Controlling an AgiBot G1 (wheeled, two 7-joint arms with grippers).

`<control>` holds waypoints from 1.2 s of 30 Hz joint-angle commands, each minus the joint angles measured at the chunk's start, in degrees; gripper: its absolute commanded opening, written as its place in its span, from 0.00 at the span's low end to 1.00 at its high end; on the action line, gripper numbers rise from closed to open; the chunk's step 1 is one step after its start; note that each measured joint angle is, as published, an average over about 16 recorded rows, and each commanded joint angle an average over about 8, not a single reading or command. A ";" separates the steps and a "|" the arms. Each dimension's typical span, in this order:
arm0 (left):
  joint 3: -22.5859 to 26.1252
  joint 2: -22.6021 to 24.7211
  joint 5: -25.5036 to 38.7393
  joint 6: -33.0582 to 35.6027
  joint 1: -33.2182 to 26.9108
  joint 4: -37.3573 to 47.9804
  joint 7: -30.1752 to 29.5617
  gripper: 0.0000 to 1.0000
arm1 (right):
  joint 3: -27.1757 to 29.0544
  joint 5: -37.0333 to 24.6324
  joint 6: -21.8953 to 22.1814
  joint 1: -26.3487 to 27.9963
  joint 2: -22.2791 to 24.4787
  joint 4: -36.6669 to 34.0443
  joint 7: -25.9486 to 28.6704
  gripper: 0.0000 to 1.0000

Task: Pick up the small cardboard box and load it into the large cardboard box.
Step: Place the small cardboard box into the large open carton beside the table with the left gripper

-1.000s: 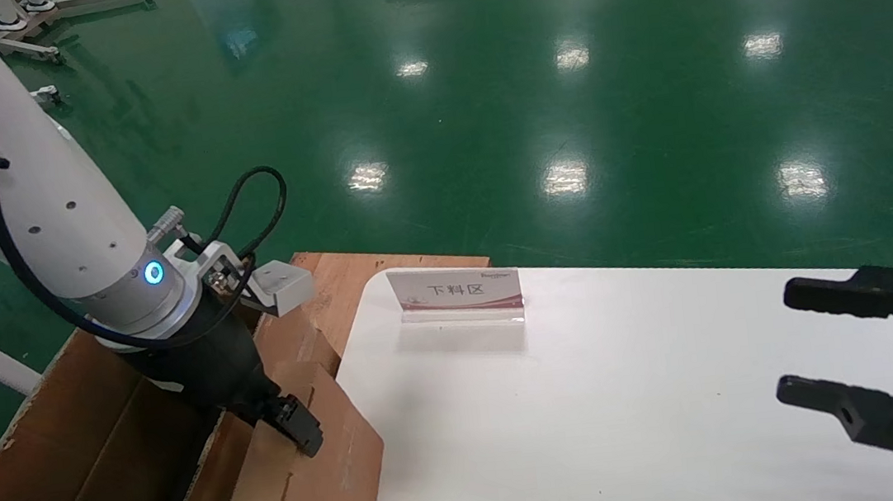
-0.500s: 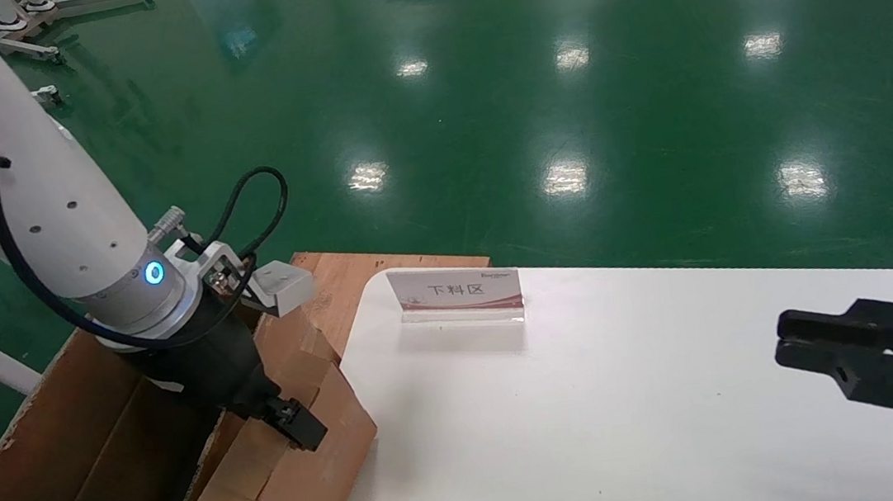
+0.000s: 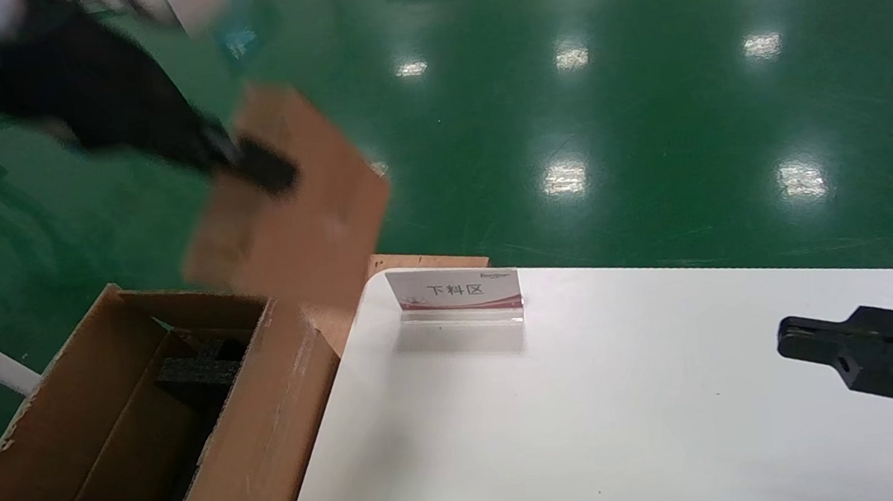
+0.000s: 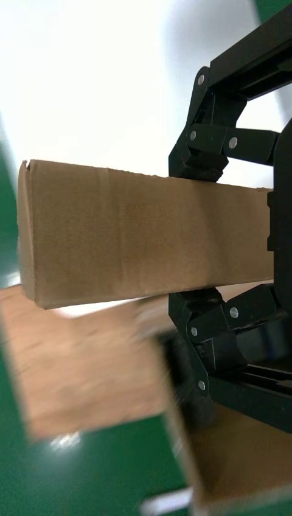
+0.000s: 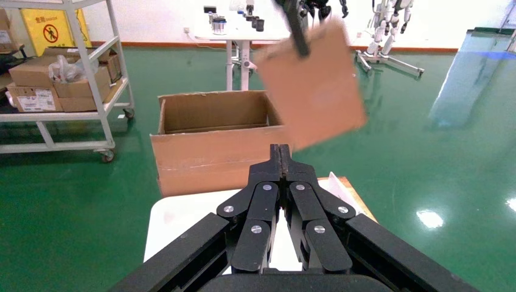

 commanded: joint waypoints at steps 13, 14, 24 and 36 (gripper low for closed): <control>17.23 3.08 1.53 2.61 -12.62 13.36 20.41 0.00 | -0.05 0.04 0.02 0.01 0.02 0.00 -0.03 1.00; 19.44 2.90 0.91 2.65 -13.17 13.23 21.37 0.00 | -0.06 0.04 0.02 0.01 0.02 0.00 -0.03 1.00; 39.90 2.07 -9.92 2.51 -16.06 13.19 25.04 0.00 | -0.09 0.06 0.04 0.02 0.04 0.00 -0.05 1.00; 51.81 1.47 -21.29 0.97 -14.70 16.24 25.02 0.00 | -0.14 0.09 0.06 0.03 0.06 0.00 -0.07 1.00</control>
